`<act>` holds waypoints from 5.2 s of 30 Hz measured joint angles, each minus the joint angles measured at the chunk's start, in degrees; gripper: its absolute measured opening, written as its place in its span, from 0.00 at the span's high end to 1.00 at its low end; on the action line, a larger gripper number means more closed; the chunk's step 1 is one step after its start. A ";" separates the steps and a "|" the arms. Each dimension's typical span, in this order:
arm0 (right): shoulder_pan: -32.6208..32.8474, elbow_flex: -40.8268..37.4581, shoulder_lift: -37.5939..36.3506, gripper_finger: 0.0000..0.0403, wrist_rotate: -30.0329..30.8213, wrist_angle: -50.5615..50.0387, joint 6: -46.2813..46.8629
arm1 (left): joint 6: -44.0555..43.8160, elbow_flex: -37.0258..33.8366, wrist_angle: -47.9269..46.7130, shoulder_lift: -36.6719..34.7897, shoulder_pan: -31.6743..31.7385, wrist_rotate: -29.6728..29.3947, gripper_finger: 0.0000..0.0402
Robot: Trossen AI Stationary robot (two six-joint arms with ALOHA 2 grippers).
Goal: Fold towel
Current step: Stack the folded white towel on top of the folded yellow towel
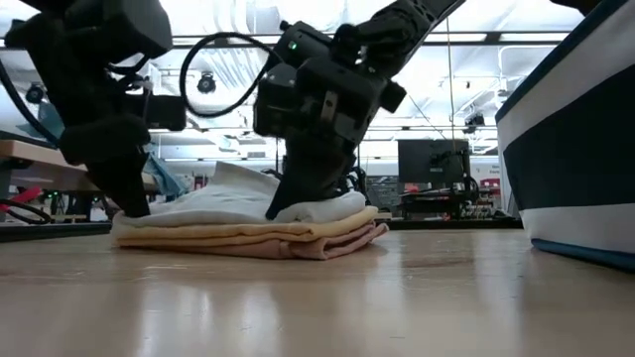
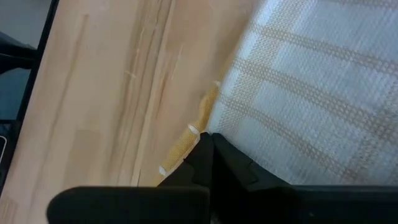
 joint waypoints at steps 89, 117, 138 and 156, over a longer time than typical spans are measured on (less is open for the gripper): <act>-11.17 -25.25 -20.86 1.00 18.38 12.15 4.01 | 35.81 1.77 22.10 6.50 22.87 -9.81 1.00; -11.24 -25.71 -23.34 1.00 18.19 9.77 3.34 | 32.52 1.79 14.43 -5.35 25.64 -6.41 1.00; -12.75 -26.23 -23.34 1.00 20.31 10.72 2.08 | 37.47 2.54 29.57 12.79 29.79 -4.61 1.00; -14.01 -25.64 -28.75 1.00 20.15 8.11 -0.78 | 29.93 0.00 7.82 -12.98 27.03 14.34 1.00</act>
